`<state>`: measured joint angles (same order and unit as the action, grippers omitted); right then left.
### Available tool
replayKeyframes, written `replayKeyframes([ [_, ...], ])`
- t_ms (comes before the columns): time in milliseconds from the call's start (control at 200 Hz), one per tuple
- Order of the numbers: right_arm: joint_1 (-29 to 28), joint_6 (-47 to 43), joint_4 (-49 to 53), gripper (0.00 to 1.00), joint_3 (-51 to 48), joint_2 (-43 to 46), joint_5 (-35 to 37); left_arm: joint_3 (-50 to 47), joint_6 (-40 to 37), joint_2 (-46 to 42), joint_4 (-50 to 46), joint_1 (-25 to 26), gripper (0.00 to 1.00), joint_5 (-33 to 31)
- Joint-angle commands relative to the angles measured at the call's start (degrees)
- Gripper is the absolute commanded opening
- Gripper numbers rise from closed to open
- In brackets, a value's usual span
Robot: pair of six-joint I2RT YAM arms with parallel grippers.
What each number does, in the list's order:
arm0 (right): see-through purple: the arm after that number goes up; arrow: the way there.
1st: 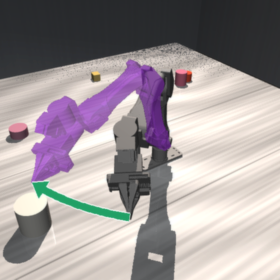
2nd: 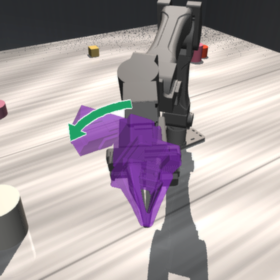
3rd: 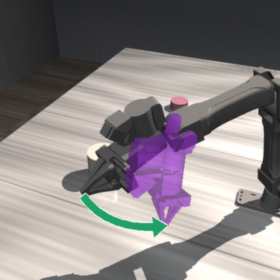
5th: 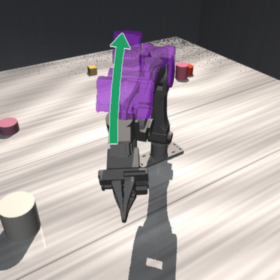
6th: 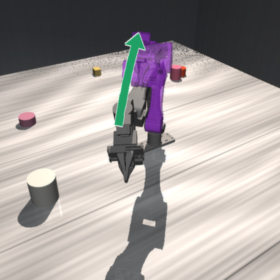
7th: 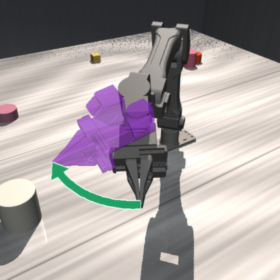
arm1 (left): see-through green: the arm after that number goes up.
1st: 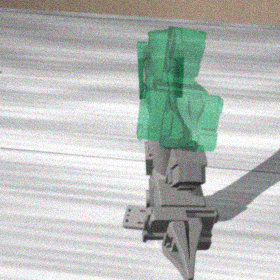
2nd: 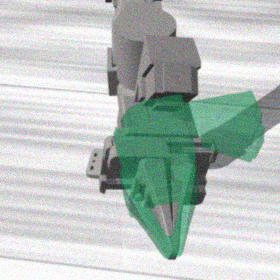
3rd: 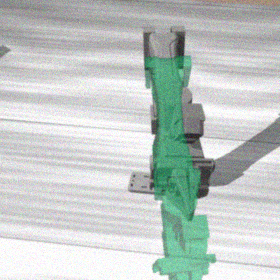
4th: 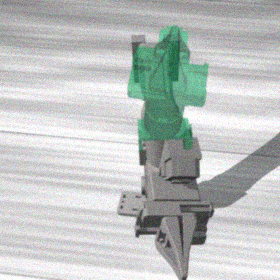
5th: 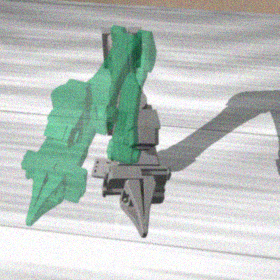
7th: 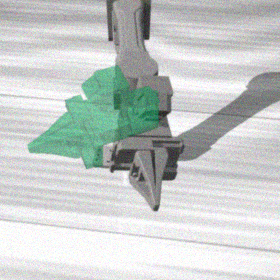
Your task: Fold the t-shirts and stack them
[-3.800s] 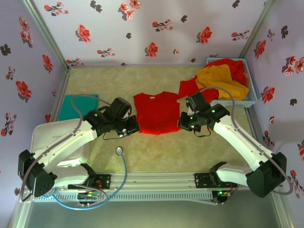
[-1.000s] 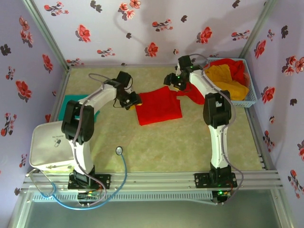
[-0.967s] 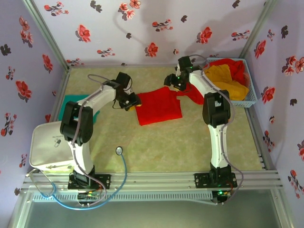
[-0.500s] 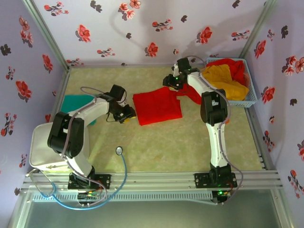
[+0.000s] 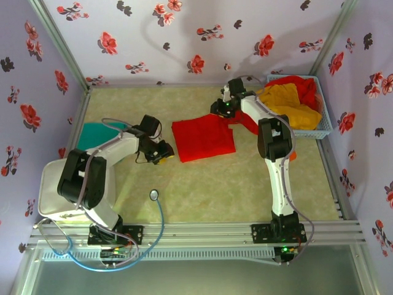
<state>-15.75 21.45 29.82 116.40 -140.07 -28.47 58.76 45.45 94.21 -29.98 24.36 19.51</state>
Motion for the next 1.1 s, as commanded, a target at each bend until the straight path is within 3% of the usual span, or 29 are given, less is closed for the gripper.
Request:
replayKeyframes([
  [0,-0.39,0.65,-0.59,0.28,-0.78,0.06,-0.31,-1.24,0.78,-1.77,0.61,-0.27,0.38,-0.86],
  [100,-0.42,1.15,-0.58,0.08,-1.28,0.88,-0.13,-1.30,1.05,-1.41,0.88,-0.37,0.38,-1.13],
  [180,-0.37,1.56,-1.26,0.00,-3.48,3.20,1.09,-0.67,0.98,-1.16,0.84,-0.74,0.38,-1.62],
  [775,2.45,8.76,-1.47,0.00,-18.48,19.84,8.48,12.75,-3.35,5.62,-2.65,-3.00,0.39,-2.14],
  [1010,4.60,11.49,-3.16,0.00,-23.18,18.47,11.18,14.77,-3.38,8.24,-1.01,-2.31,0.40,-0.90],
  [1095,5.49,11.54,-2.93,0.05,-23.36,16.74,11.46,16.03,-4.19,9.91,-1.38,-1.80,0.41,-0.54],
])
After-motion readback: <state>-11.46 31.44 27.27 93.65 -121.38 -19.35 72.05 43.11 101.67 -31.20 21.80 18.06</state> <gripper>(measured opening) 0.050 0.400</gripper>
